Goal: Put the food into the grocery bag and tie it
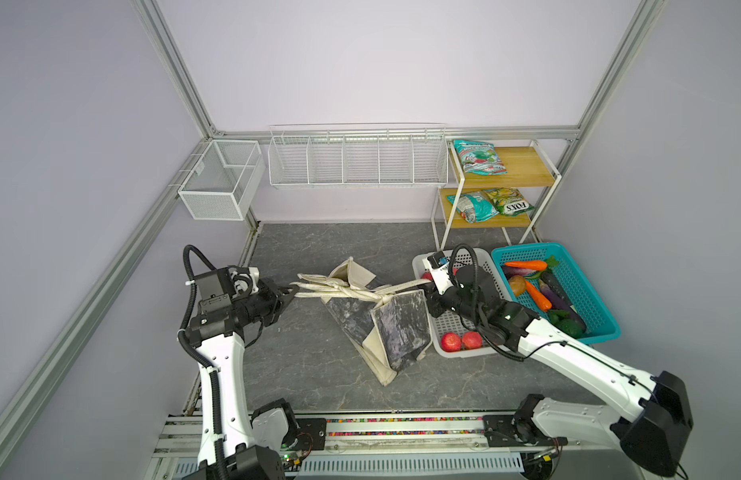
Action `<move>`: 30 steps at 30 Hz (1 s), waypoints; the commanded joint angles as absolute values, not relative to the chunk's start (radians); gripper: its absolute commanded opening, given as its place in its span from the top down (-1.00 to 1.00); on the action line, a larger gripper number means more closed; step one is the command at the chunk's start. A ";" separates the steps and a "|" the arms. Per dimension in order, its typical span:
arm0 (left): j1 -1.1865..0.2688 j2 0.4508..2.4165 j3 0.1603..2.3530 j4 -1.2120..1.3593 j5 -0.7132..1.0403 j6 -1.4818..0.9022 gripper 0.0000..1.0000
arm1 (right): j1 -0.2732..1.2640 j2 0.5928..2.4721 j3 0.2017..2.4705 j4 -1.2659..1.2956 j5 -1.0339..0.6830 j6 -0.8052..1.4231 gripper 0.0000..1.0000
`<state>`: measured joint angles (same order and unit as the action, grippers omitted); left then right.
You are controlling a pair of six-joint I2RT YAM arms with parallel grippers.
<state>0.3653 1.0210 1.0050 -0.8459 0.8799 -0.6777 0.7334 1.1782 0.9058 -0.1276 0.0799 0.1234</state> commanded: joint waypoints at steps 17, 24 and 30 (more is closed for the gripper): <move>0.581 1.134 1.143 -0.605 0.469 -0.667 1.00 | 0.506 1.071 0.810 -0.448 0.499 0.136 0.86; 0.618 1.114 1.129 -0.593 0.473 -0.691 1.00 | 0.488 1.058 0.804 -0.448 0.490 0.125 0.86; 0.618 1.124 1.098 -0.557 0.620 -0.718 1.00 | 0.493 1.058 0.782 -0.363 0.333 0.082 0.86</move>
